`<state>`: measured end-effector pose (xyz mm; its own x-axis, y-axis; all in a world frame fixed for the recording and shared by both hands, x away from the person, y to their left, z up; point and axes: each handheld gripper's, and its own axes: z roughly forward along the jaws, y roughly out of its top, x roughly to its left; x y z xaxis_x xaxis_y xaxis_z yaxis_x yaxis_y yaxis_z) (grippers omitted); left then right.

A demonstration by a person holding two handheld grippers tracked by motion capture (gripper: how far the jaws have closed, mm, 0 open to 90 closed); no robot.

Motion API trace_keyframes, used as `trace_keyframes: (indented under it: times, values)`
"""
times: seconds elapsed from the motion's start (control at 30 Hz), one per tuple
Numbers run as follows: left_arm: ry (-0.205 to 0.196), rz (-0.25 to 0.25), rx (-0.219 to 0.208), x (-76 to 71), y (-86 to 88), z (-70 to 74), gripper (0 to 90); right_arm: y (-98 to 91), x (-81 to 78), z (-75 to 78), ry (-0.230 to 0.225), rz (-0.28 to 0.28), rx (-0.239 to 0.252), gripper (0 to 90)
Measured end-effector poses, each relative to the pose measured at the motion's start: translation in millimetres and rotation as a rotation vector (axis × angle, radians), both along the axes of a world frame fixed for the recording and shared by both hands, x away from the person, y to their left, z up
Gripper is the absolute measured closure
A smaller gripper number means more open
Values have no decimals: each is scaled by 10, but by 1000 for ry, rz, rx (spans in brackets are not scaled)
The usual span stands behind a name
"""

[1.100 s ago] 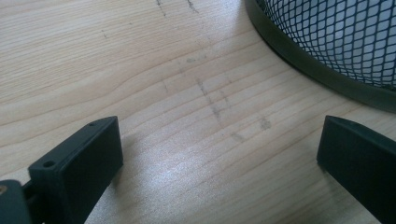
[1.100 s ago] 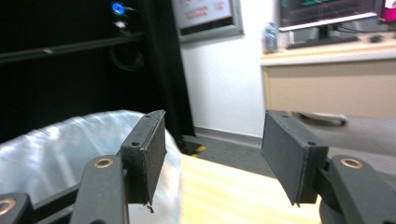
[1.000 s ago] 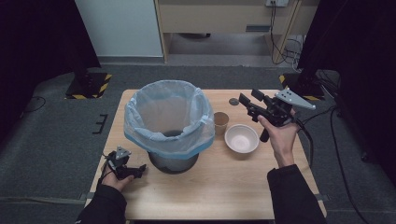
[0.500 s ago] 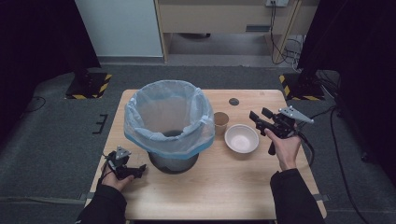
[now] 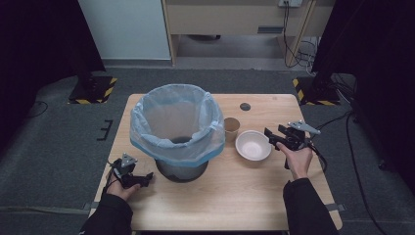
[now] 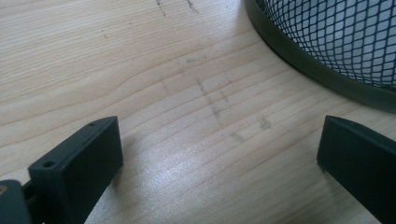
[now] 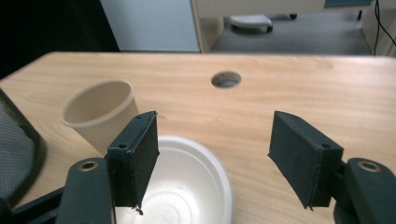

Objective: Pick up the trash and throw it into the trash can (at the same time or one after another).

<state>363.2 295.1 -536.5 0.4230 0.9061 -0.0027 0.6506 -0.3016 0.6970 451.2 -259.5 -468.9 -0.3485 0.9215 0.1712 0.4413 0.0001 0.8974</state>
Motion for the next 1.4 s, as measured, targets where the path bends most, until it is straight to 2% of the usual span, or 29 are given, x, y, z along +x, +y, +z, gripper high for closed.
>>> trace_keyframes:
  times: [0.13,0.37,0.53,0.77,0.93,1.13,1.23,1.4]
  values:
    - [0,0,0,0,0,0,0,-21,29,-141,26,-17,-3,324]
    - [0,0,0,0,-1,0,0,-26,77,-338,90,-22,-60,336]
    - [0,0,0,0,-1,0,0,11,97,-431,135,-8,-86,360]
    - [0,0,0,0,-1,0,0,37,95,-519,200,4,-91,431]
    - [0,0,0,0,-1,0,0,64,87,-551,229,20,-101,528]
    - [0,0,0,0,0,0,0,85,62,-550,256,24,-115,701]
    - [0,0,0,0,-1,0,0,90,54,-517,247,24,-108,755]
    - [0,0,0,0,-1,0,0,108,37,-417,230,24,-97,790]
